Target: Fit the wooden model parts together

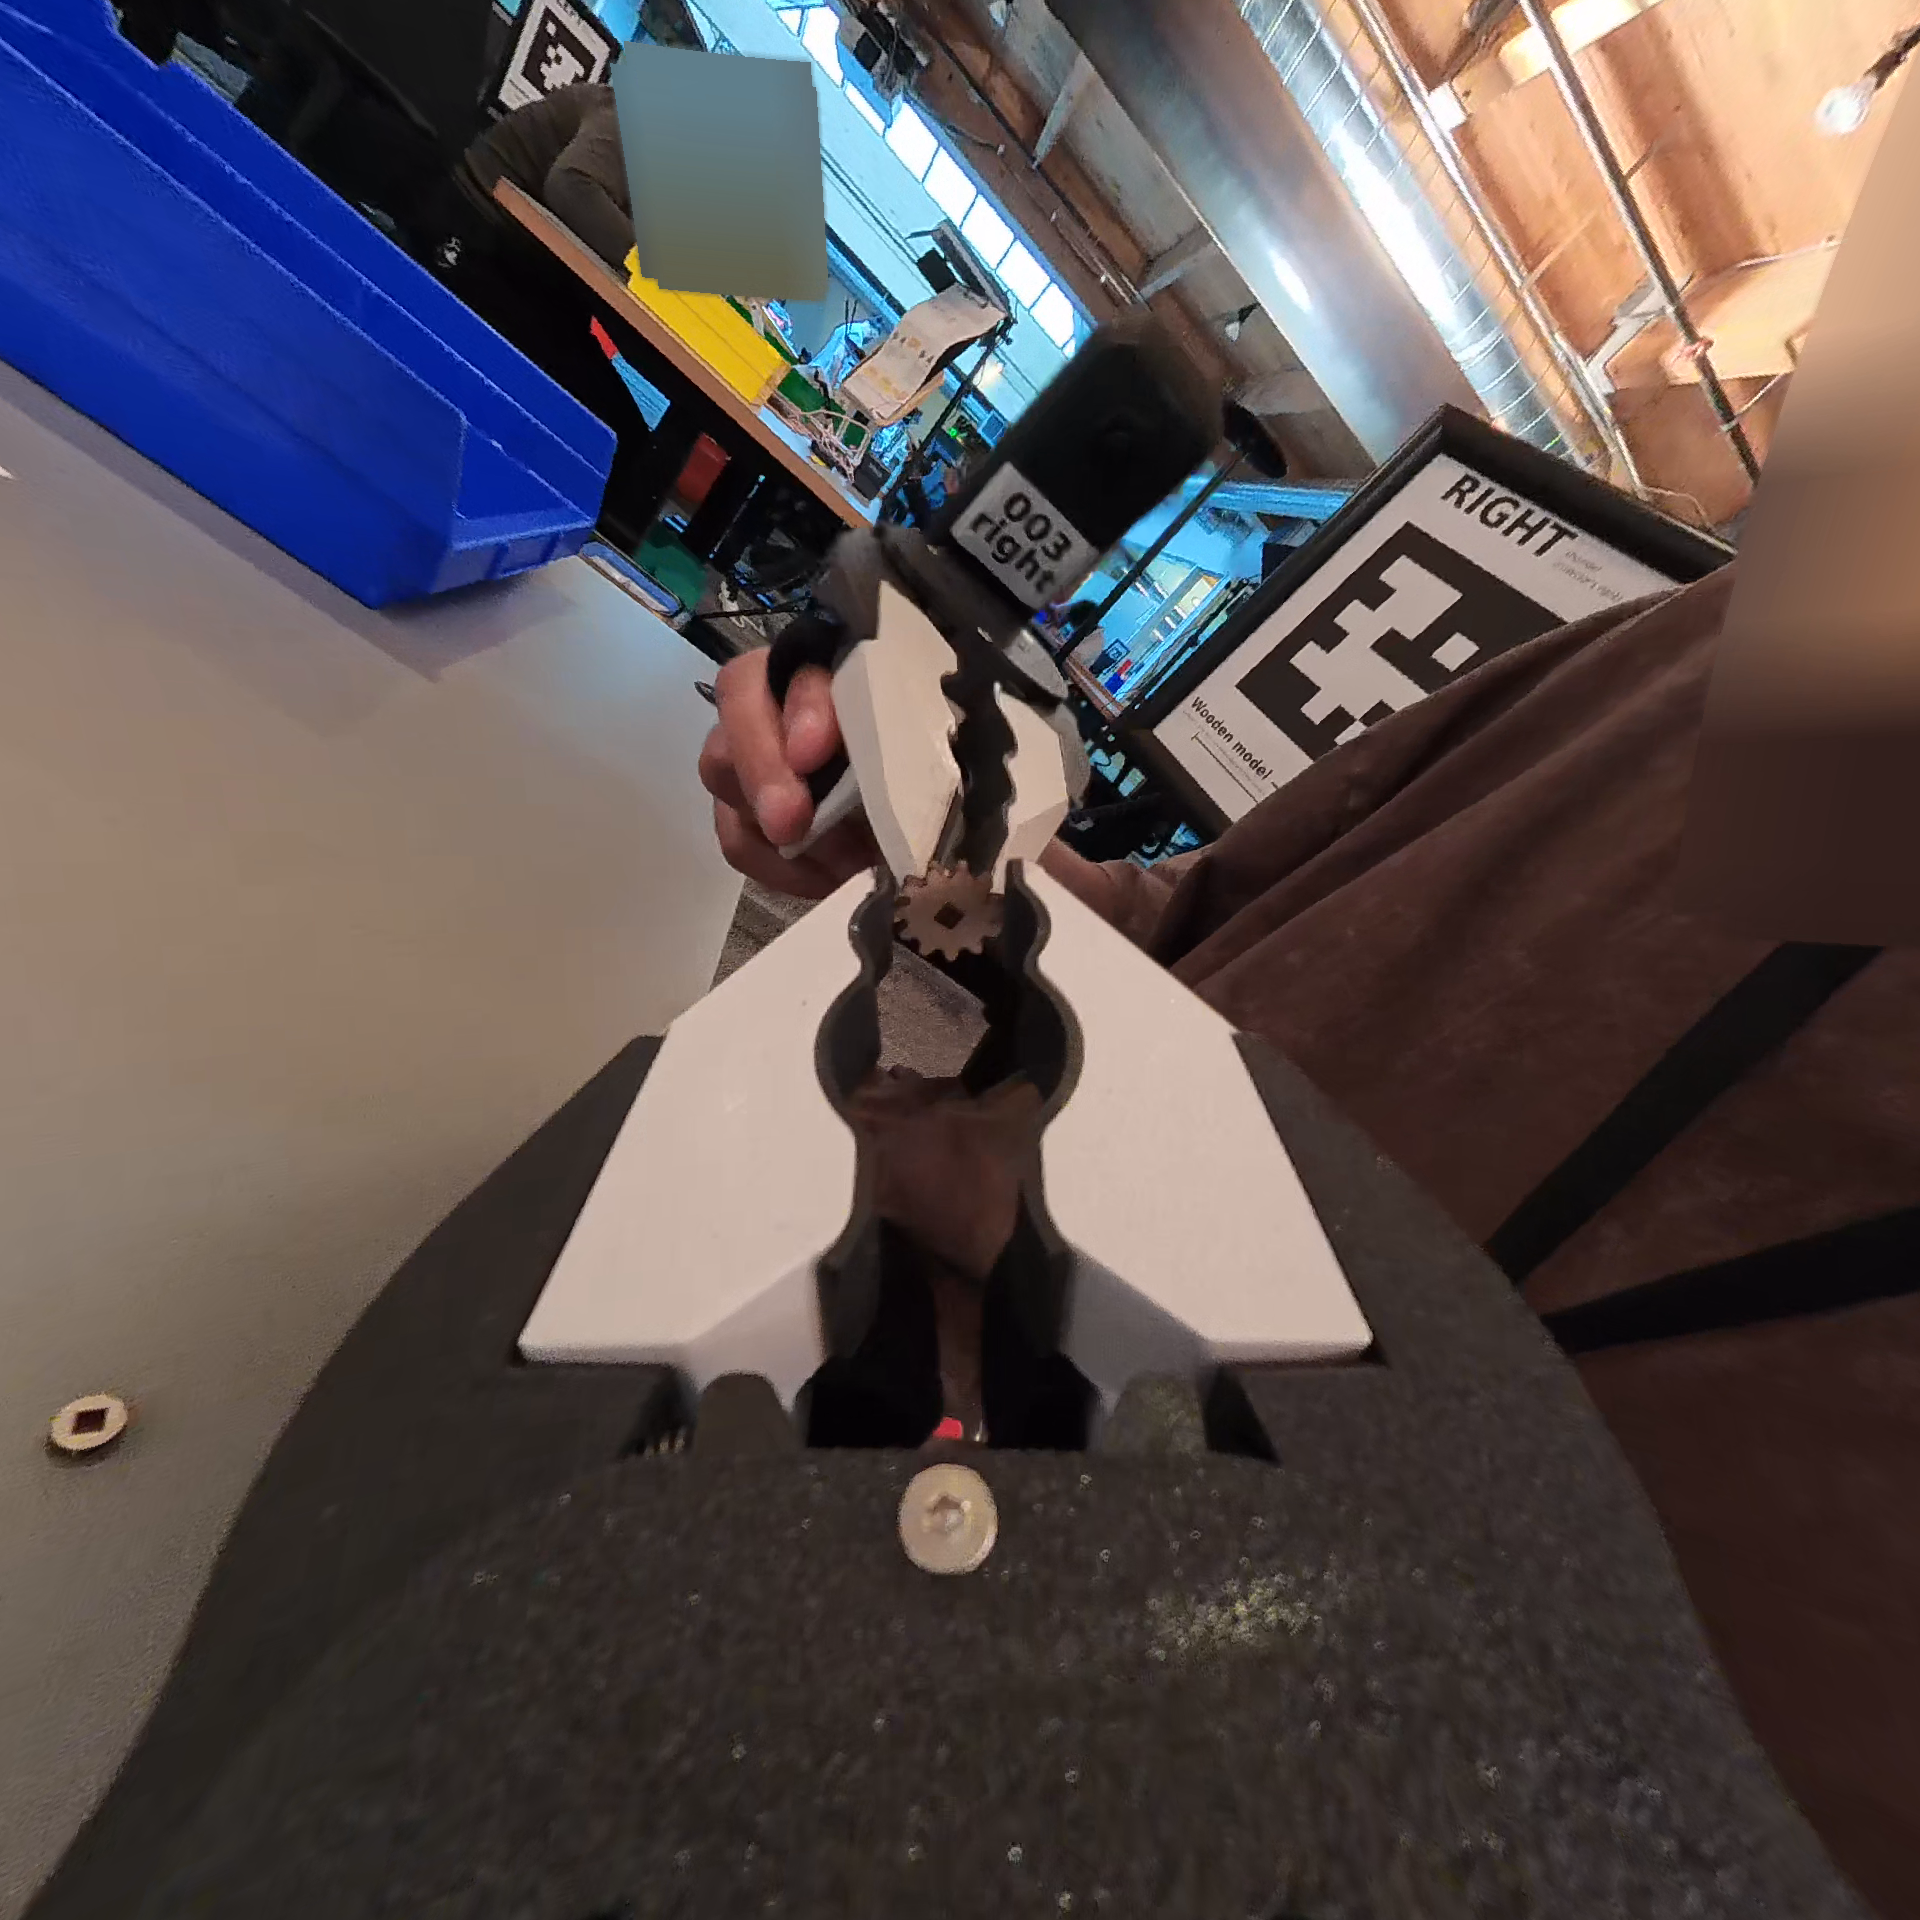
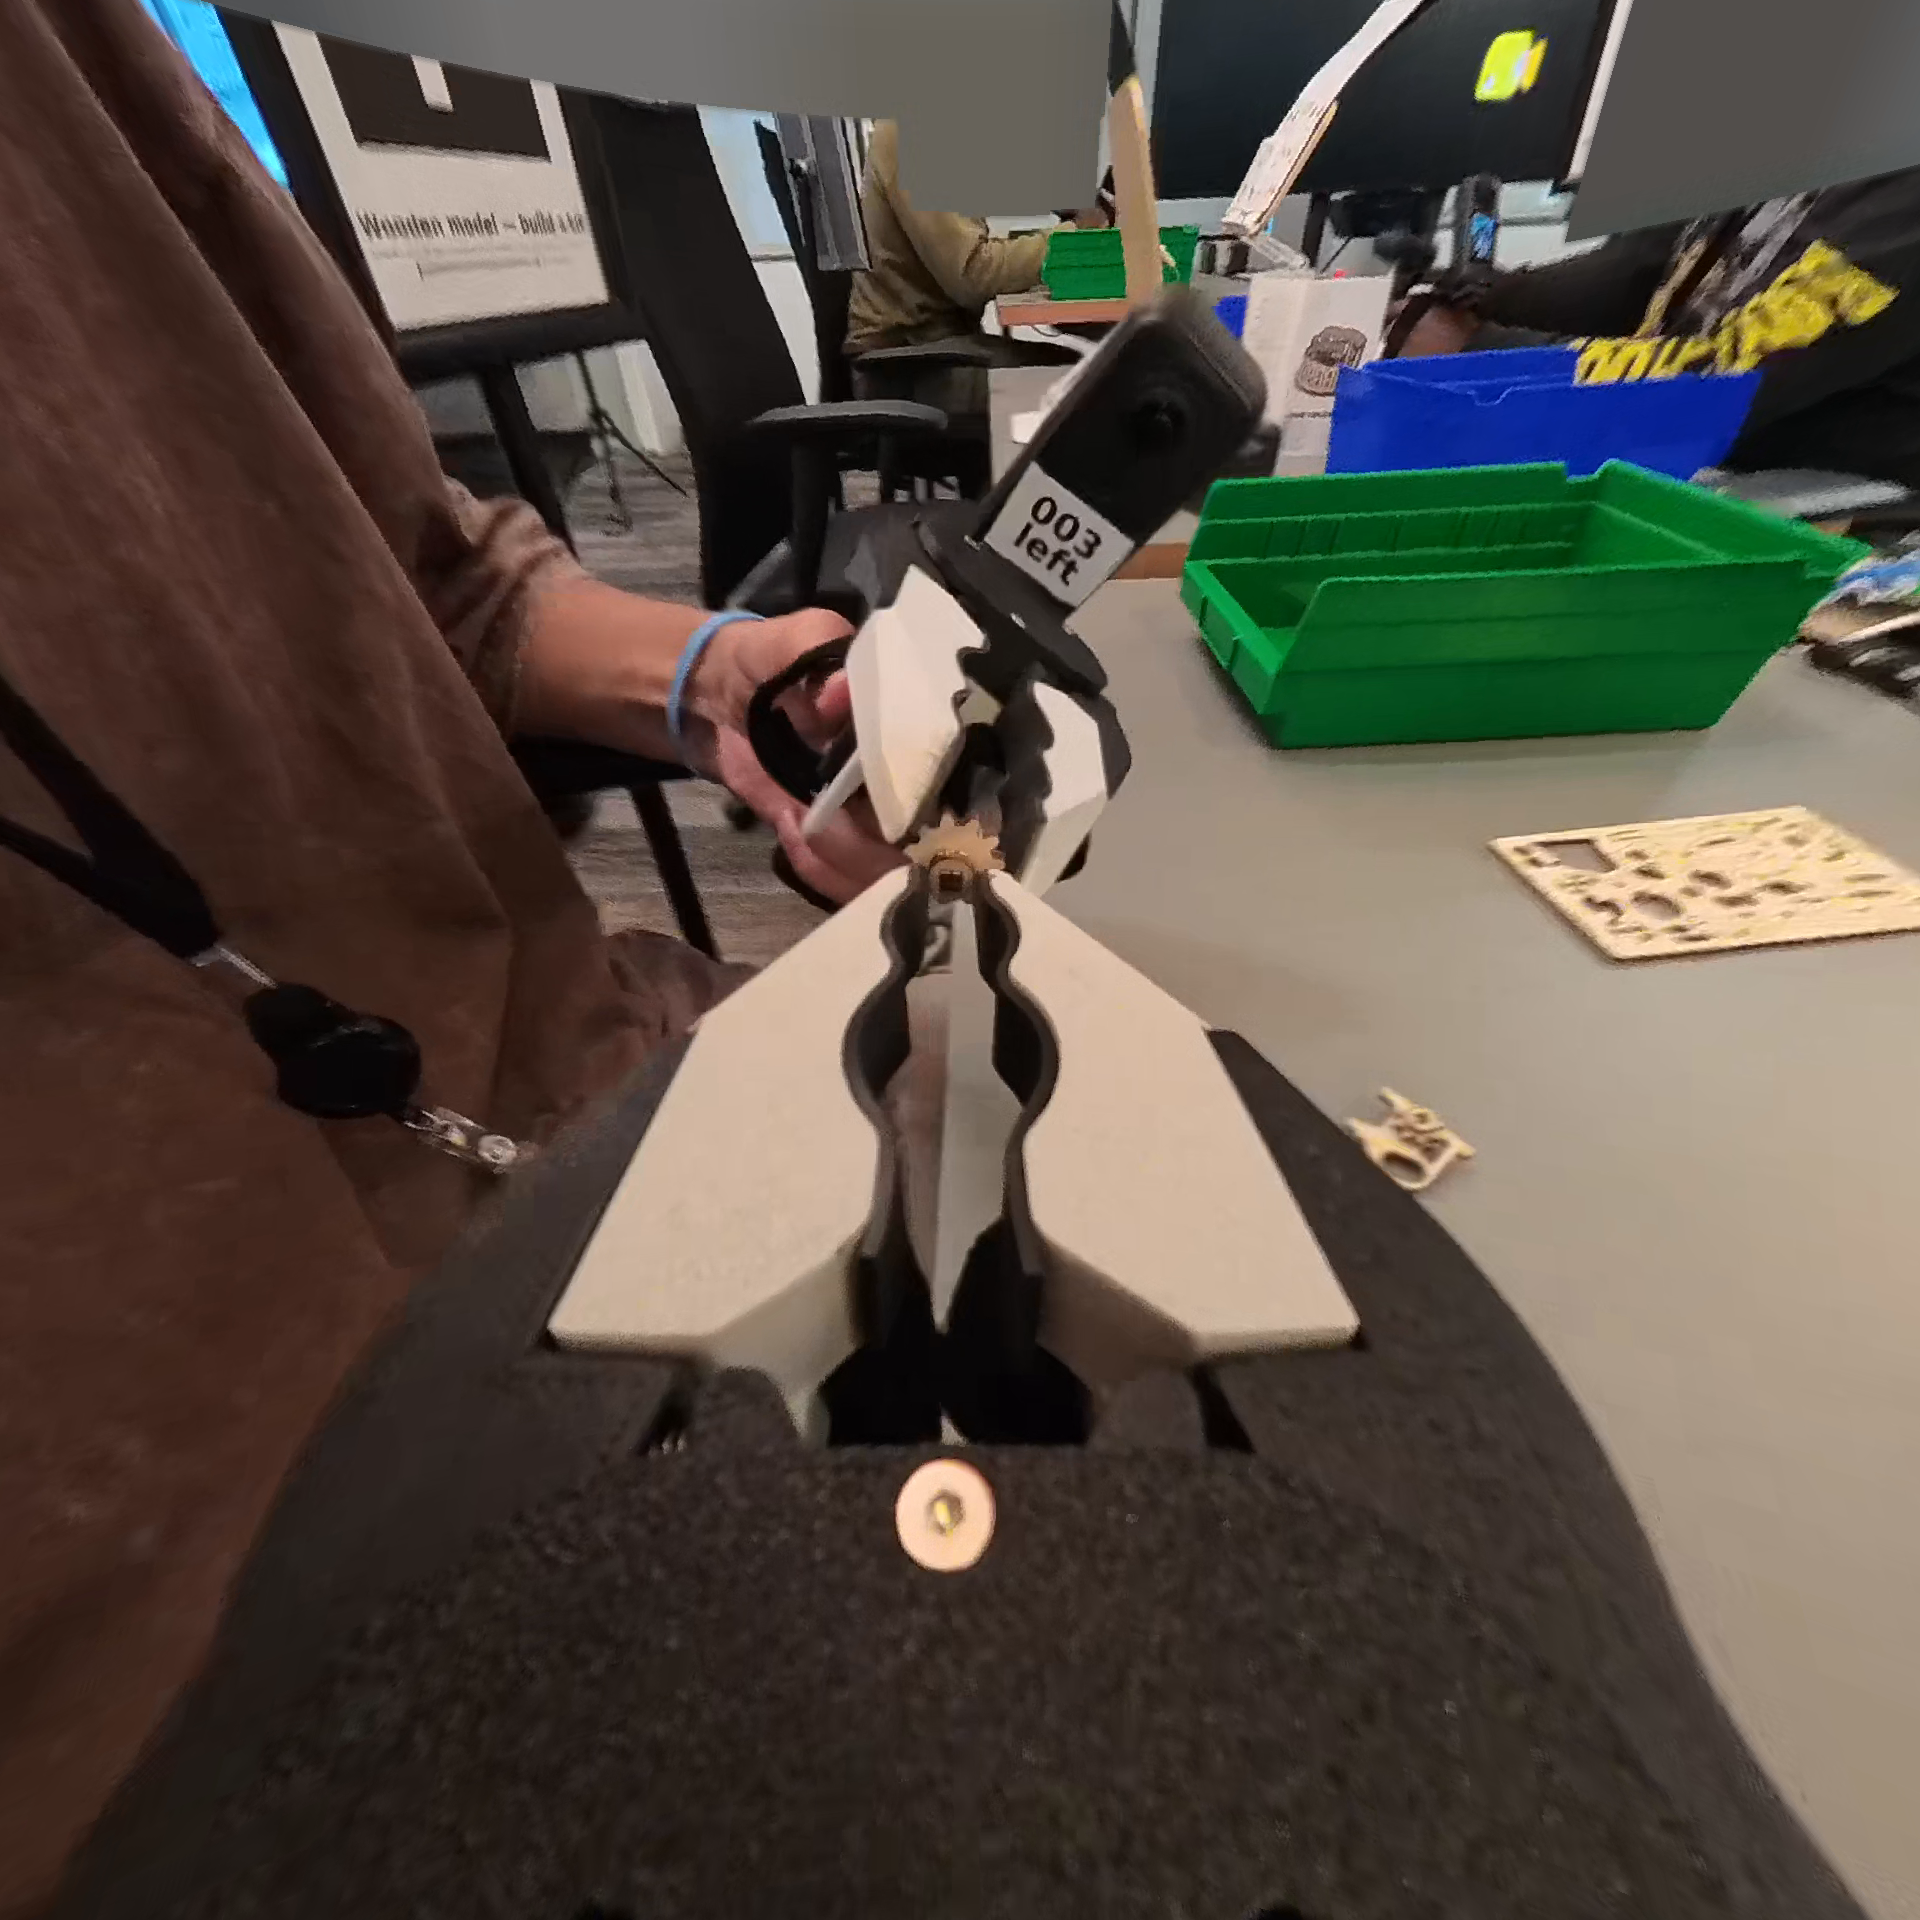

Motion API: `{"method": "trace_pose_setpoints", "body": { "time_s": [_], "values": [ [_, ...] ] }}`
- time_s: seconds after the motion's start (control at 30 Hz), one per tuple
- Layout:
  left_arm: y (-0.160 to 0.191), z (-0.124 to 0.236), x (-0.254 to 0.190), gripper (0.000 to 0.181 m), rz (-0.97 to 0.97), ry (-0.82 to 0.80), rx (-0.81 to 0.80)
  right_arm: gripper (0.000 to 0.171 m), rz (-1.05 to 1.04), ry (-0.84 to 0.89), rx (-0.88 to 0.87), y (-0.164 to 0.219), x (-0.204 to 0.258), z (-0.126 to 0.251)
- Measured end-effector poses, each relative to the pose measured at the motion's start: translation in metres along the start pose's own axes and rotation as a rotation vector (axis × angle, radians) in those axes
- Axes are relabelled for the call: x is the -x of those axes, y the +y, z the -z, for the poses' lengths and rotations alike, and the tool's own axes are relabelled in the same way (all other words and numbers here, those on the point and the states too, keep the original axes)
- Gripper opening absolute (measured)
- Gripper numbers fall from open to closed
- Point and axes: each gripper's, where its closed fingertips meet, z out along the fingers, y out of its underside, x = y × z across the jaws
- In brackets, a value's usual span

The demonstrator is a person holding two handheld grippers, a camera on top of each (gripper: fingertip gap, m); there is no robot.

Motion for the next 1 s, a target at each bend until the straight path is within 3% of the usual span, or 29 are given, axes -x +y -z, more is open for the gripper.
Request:
{"method": "trace_pose_setpoints", "body": {
  "time_s": [0.17,0.57,0.87,1.0],
  "values": [
    [0.001,0.005,0.003,0.019,-0.196,-0.109,0.044,0.008,-0.342,-0.109,-0.096,-0.010,-0.007,0.012],
    [0.016,0.001,0.009,0.018,-0.796,-0.378,0.204,0.007,-0.589,-0.258,0.021,0.014,0.004,0.009],
    [0.018,0.003,0.008,0.017,-0.756,-0.356,0.212,0.007,-0.626,-0.308,0.011,0.016,0.010,0.002],
    [0.023,0.005,0.008,0.026,-0.723,-0.336,0.239,0.007,-0.596,-0.321,0.032,0.016,0.011,0.004]
  ]
}}
